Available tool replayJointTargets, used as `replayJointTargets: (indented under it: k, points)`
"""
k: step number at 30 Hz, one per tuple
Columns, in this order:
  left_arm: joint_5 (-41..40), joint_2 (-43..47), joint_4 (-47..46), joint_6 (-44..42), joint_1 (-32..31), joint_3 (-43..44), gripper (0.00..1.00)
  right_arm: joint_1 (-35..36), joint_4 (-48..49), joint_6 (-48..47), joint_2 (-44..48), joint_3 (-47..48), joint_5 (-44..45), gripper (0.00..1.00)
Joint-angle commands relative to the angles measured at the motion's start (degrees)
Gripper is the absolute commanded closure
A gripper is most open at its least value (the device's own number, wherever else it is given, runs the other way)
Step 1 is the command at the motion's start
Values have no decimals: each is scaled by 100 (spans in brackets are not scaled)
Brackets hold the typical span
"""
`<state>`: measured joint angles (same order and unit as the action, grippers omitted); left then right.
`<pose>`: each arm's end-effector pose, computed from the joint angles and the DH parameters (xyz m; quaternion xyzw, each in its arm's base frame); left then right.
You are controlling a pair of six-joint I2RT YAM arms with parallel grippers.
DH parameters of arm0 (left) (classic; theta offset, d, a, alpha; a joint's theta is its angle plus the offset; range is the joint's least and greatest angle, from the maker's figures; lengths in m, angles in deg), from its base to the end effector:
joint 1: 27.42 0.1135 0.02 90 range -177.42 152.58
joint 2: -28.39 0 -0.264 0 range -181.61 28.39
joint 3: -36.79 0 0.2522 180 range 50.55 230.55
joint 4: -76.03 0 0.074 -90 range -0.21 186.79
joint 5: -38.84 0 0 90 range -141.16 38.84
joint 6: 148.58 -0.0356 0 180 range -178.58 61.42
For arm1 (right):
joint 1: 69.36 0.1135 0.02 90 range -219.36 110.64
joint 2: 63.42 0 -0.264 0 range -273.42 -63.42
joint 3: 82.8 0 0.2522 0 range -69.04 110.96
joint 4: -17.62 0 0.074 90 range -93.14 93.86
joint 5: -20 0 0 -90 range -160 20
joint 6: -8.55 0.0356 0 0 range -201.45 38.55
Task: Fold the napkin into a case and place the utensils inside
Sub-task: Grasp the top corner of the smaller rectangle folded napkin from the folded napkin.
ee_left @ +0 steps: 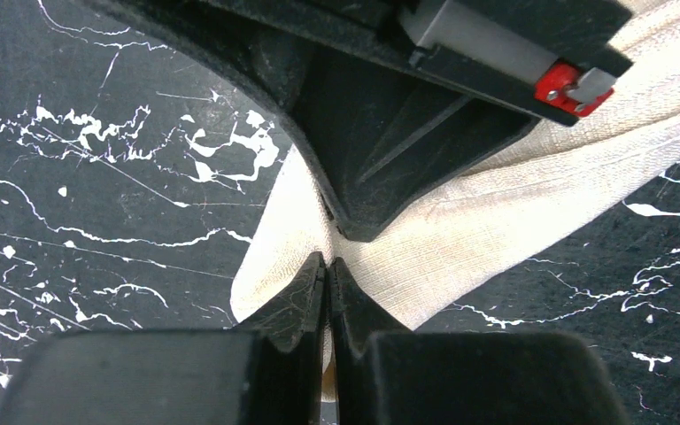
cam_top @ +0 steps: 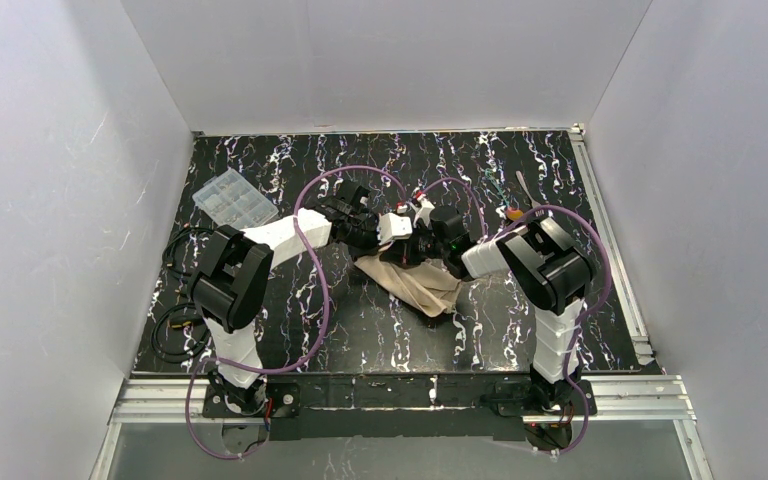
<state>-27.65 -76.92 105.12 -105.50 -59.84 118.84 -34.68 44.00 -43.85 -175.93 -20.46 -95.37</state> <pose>0.3187 -0.2192 0.1841 0.6421 0.6713 -0.1514 0.3377 0.3036 0.2286 0.1209 -0.0991 0.8200 0.4628 0.3218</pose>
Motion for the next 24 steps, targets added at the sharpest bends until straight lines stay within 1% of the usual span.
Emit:
replayJointTargets:
  k: [1,7,15,18,24]
  points:
    - [388,211,400,11,-27,140,100,-29,149,26,34,206,245,99]
    - [457,249,509,-23,-27,208,100,-36,242,8,-281,169,326,99]
    - [548,216,662,-214,-34,179,100,-39,293,159,-21,183,413,99]
    - [537,206,707,-327,-53,131,100,-96,501,320,-72,66,485,99]
    - [458,178,719,-588,-121,-50,100,-154,941,508,-395,97,31,99]
